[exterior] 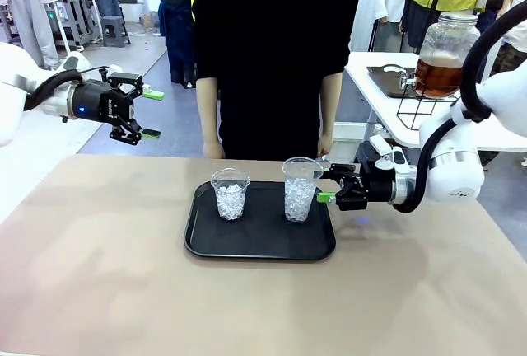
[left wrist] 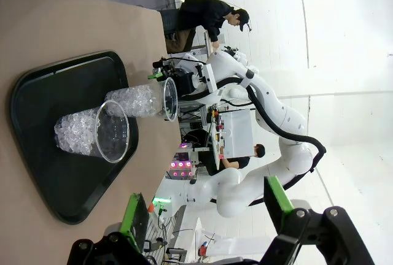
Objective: Pour the drink into the iced cup.
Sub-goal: Pick up the iced cup indicated by the human and present it to them.
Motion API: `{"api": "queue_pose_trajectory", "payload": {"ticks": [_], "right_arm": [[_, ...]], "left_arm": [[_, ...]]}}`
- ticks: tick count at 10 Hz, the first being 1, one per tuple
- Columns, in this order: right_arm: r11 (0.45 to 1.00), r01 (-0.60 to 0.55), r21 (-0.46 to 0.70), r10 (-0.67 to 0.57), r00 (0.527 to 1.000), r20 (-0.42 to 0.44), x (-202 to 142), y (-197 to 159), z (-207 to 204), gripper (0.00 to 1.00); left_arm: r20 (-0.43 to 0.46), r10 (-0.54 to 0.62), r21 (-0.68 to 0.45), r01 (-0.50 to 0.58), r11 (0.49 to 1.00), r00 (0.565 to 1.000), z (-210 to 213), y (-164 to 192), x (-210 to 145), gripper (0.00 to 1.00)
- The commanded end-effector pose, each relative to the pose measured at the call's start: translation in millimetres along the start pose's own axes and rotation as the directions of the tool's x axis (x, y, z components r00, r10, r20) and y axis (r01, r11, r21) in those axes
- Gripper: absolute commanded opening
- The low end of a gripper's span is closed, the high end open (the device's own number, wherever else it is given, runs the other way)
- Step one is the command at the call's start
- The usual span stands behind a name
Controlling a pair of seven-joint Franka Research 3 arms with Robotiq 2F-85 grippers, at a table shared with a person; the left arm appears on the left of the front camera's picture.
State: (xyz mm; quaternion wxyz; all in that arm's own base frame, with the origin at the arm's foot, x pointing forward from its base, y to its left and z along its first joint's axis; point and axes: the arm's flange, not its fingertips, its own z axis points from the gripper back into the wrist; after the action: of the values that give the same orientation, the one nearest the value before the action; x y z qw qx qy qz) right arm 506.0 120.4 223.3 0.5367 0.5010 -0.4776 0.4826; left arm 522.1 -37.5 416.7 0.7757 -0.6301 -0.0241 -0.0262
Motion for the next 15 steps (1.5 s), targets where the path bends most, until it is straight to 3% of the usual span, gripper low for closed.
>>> {"api": "queue_pose_trajectory", "payload": {"ticks": [1,12,15], "right_arm": [[1.000,0.001,0.004,-0.001,1.000,0.006,0.4,-6.0,-10.3,1.00],[0.999,0.019,0.027,-0.018,0.999,-0.032,1.1,-11.4,-57.9,1.00],[0.999,0.032,0.033,-0.032,0.999,-0.002,2.1,-16.4,-67.2,1.00]], "left_arm": [[0.002,-0.002,0.001,0.002,1.000,1.000,0.3,-0.8,0.2,1.00],[0.002,-0.002,0.001,0.002,1.000,1.000,0.3,-0.8,0.2,1.00],[0.002,-0.002,0.001,0.002,1.000,1.000,0.3,-0.8,0.2,1.00]]}}
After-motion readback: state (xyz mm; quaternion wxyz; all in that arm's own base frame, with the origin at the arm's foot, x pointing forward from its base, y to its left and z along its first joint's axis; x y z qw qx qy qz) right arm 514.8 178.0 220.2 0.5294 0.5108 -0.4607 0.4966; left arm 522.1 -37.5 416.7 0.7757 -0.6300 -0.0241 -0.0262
